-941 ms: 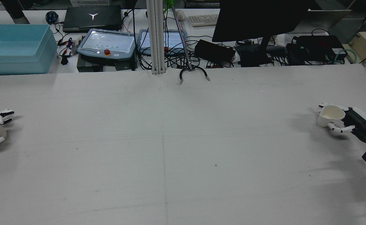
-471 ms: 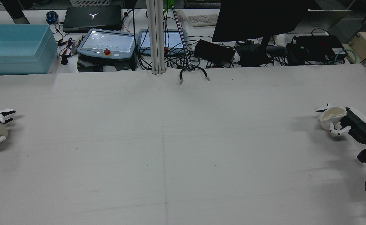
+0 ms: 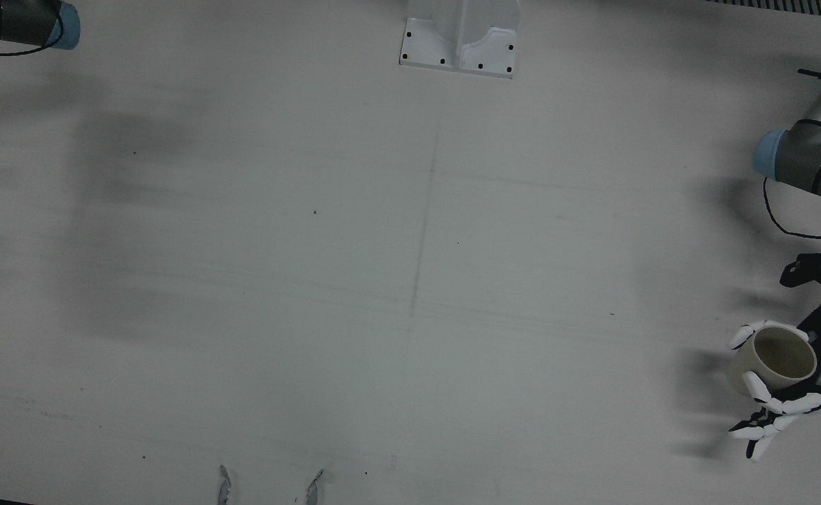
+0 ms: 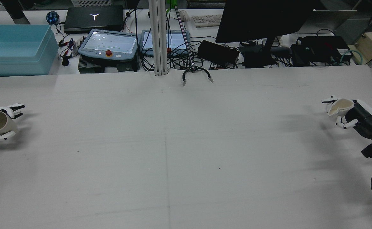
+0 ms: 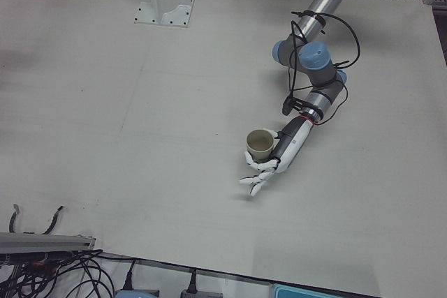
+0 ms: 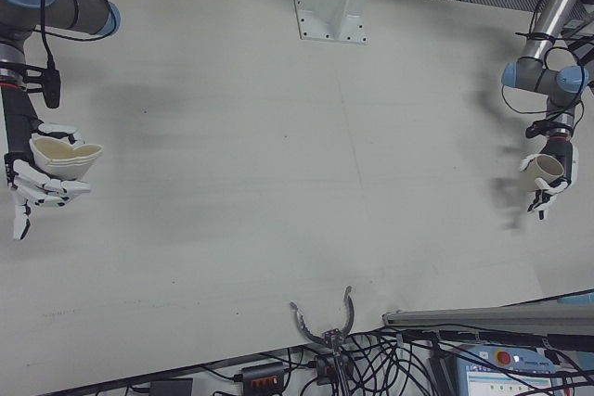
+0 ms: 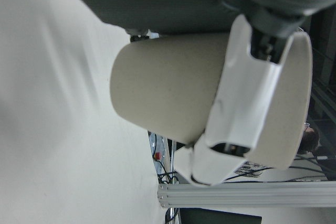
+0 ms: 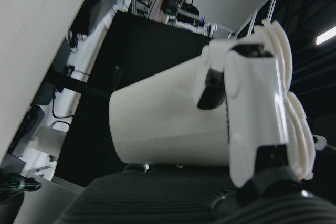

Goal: Pour water
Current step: 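Lift both cups and bring them toward the table center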

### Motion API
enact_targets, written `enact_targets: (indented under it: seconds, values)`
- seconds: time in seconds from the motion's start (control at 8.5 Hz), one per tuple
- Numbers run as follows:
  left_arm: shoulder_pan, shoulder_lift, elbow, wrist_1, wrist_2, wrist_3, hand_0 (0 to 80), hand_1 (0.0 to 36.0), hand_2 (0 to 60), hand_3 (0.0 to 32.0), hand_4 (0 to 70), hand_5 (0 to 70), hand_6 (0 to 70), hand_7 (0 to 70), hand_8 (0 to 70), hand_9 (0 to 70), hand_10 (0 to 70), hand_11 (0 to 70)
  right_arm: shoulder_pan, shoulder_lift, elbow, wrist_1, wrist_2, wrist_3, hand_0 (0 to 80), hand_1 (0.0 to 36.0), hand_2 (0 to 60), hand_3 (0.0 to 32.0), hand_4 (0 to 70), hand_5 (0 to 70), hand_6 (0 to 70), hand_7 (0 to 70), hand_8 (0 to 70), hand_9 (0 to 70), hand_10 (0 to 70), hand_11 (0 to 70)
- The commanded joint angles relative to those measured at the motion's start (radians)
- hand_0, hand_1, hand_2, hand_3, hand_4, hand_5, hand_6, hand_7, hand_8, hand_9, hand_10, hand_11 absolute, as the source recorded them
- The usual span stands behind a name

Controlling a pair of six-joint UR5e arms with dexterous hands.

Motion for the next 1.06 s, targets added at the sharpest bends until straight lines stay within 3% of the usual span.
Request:
enact_targets:
  seconds: [0.0, 0.12, 0.24, 0.35, 0.59, 0.94]
  values:
    - [0.148, -0.198, -0.03, 0.17, -0.004, 0.001, 80.0, 36.0, 60.0, 0.0, 67.1, 70.0, 19.8, 20.7, 8.0, 5.2, 7.8, 14.9, 0.124, 0.197, 0.295, -0.479, -0.002, 0.009, 80.0, 36.0, 60.0, 0.0, 39.5, 20.0, 47.1, 70.0, 34.8, 48.3, 0.0, 0.0]
    - [0.206, -0.255, -0.028, 0.223, 0.0, 0.002, 80.0, 36.0, 60.0, 0.0, 67.1, 70.0, 20.1, 20.7, 8.3, 5.4, 7.8, 15.0, 0.125, 0.272, 0.329, -0.57, 0.001, 0.006, 80.0, 36.0, 60.0, 0.0, 43.7, 20.3, 50.0, 70.0, 35.1, 48.9, 0.0, 0.0]
    - [0.234, -0.324, -0.028, 0.28, 0.004, 0.004, 80.0, 36.0, 60.0, 0.0, 66.8, 70.0, 20.5, 20.8, 8.4, 5.4, 8.0, 15.2, 0.131, 0.329, 0.34, -0.62, 0.025, 0.0, 80.0, 36.0, 60.0, 0.0, 42.8, 20.4, 49.5, 70.0, 34.7, 48.3, 0.0, 0.0]
    - [0.266, -0.388, -0.03, 0.337, 0.006, 0.002, 80.0, 36.0, 60.0, 0.0, 67.4, 70.0, 21.5, 21.2, 8.6, 5.6, 7.9, 15.1, 0.131, 0.363, 0.384, -0.657, 0.053, -0.057, 80.0, 36.0, 60.0, 0.0, 50.6, 21.7, 55.0, 70.0, 36.8, 51.0, 0.0, 0.0]
    - [0.335, -0.561, -0.014, 0.449, 0.006, 0.001, 80.0, 36.0, 60.0, 0.0, 67.6, 70.0, 22.9, 22.2, 8.6, 5.4, 7.6, 14.5, 0.097, 0.418, 0.511, -0.686, 0.091, -0.321, 80.0, 36.0, 60.0, 0.0, 56.2, 21.8, 58.2, 70.0, 36.3, 51.1, 0.0, 0.0]
    - [0.335, -0.759, 0.019, 0.546, 0.006, -0.001, 80.0, 36.0, 60.0, 0.0, 69.9, 70.0, 25.1, 23.7, 8.9, 5.5, 7.3, 14.1, -0.122, 0.425, 0.613, -0.683, 0.248, -0.682, 80.0, 36.0, 60.0, 0.0, 59.2, 21.5, 59.2, 70.0, 34.0, 48.9, 0.0, 0.0]
